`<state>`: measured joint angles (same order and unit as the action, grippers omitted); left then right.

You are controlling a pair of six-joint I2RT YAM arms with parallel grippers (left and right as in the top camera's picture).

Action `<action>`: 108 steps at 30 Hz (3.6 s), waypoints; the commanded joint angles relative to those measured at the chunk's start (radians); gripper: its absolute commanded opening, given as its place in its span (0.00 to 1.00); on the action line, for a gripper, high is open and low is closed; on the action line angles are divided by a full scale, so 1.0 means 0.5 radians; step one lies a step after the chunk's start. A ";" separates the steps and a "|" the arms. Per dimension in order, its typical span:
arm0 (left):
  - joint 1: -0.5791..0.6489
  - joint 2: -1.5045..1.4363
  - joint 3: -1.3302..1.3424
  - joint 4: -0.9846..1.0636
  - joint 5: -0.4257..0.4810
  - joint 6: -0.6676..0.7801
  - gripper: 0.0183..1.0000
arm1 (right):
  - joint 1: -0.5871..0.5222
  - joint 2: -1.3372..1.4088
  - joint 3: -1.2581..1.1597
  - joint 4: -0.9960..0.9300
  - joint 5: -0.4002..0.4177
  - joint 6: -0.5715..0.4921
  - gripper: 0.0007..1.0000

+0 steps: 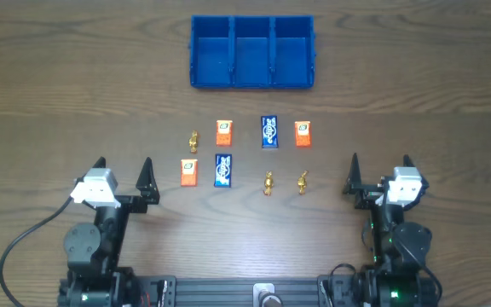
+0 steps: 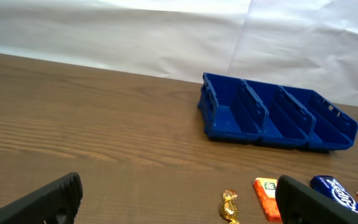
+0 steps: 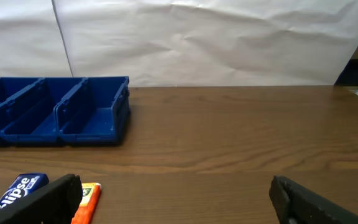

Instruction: Sort Candies Into Trays

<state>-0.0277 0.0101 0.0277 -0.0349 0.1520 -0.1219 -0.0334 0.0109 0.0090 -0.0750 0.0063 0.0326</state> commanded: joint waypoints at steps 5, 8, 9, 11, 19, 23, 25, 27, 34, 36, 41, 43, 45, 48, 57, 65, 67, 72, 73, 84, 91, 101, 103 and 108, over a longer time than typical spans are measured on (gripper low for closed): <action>0.008 -0.011 -0.046 -0.056 0.035 0.035 1.00 | -0.014 -0.016 -0.002 -0.018 -0.018 -0.031 1.00; 0.008 -0.011 -0.046 -0.056 0.035 0.035 1.00 | -0.014 -0.016 -0.002 -0.018 -0.018 -0.030 1.00; 0.008 -0.011 -0.046 -0.056 0.035 0.035 1.00 | -0.014 -0.016 -0.002 -0.018 -0.018 -0.030 1.00; 0.008 -0.011 -0.046 -0.056 0.035 0.035 1.00 | -0.014 -0.016 -0.002 -0.018 -0.018 -0.030 1.00; 0.008 -0.011 -0.046 -0.056 0.035 0.035 1.00 | -0.014 -0.016 -0.002 -0.018 -0.018 -0.031 1.00; 0.008 -0.011 -0.046 -0.056 0.035 0.035 1.00 | -0.014 -0.016 -0.002 -0.018 -0.018 -0.030 1.00; 0.008 -0.011 -0.046 -0.056 0.035 0.035 1.00 | -0.014 -0.016 -0.002 -0.018 -0.018 -0.030 1.00; 0.008 -0.011 -0.046 -0.056 0.035 0.035 1.00 | -0.014 -0.016 -0.002 -0.018 -0.018 -0.031 1.00; 0.002 -0.011 -0.046 -0.056 0.036 0.035 1.00 | -0.014 -0.016 -0.002 -0.018 -0.018 -0.030 1.00; 0.003 -0.011 -0.046 -0.056 0.034 0.036 1.00 | -0.014 -0.016 -0.002 -0.018 -0.018 -0.030 1.00; 0.002 -0.012 -0.046 -0.037 -0.011 0.035 1.00 | -0.014 -0.016 -0.002 -0.018 -0.018 -0.031 1.00; 0.000 -0.012 -0.043 -0.034 0.012 0.034 1.00 | -0.014 -0.016 -0.002 -0.018 -0.018 -0.030 1.00; -0.012 -0.008 -0.010 -0.066 0.020 0.027 1.00 | -0.014 -0.016 -0.002 -0.018 -0.018 -0.031 1.00; -0.024 0.143 0.282 -0.345 0.085 0.026 1.00 | -0.014 -0.016 -0.002 -0.018 -0.018 -0.030 1.00; -0.156 1.463 1.556 -1.276 0.228 0.015 1.00 | -0.014 -0.016 -0.002 -0.018 -0.018 -0.031 1.00; -0.683 2.372 1.783 -1.440 -0.246 -0.453 1.00 | -0.014 -0.016 -0.002 -0.018 -0.018 -0.030 1.00; -0.726 2.543 1.783 -1.433 -0.253 -0.553 1.00 | -0.014 -0.016 -0.002 -0.018 -0.018 -0.030 1.00; -0.741 2.883 1.783 -1.360 -0.243 -0.674 1.00 | -0.014 -0.016 -0.002 -0.018 -0.018 -0.031 1.00; -0.742 2.933 1.783 -1.337 -0.235 -0.680 1.00 | -0.014 -0.016 -0.002 -0.018 -0.018 -0.030 1.00; -0.838 3.294 1.784 -1.222 -0.317 -0.700 0.95 | -0.014 -0.016 -0.002 -0.018 -0.018 -0.030 1.00; -0.864 3.380 1.783 -1.218 -0.372 -0.700 0.86 | -0.014 -0.016 -0.002 -0.018 -0.018 -0.031 1.00; -0.870 3.445 1.783 -1.121 -0.338 -0.701 0.51 | -0.014 -0.016 -0.002 -0.018 -0.018 -0.031 1.00; -0.878 3.445 1.783 -1.109 -0.332 -0.700 0.43 | -0.014 -0.016 -0.002 -0.018 -0.018 -0.030 1.00; -0.892 3.437 1.784 -1.087 -0.309 -0.716 0.33 | -0.014 -0.016 -0.002 -0.018 -0.018 -0.030 1.00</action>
<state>-0.4656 1.7096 0.9058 -0.5850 -0.0044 -0.4728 -0.0353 0.0071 0.0093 -0.0761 0.0025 0.0322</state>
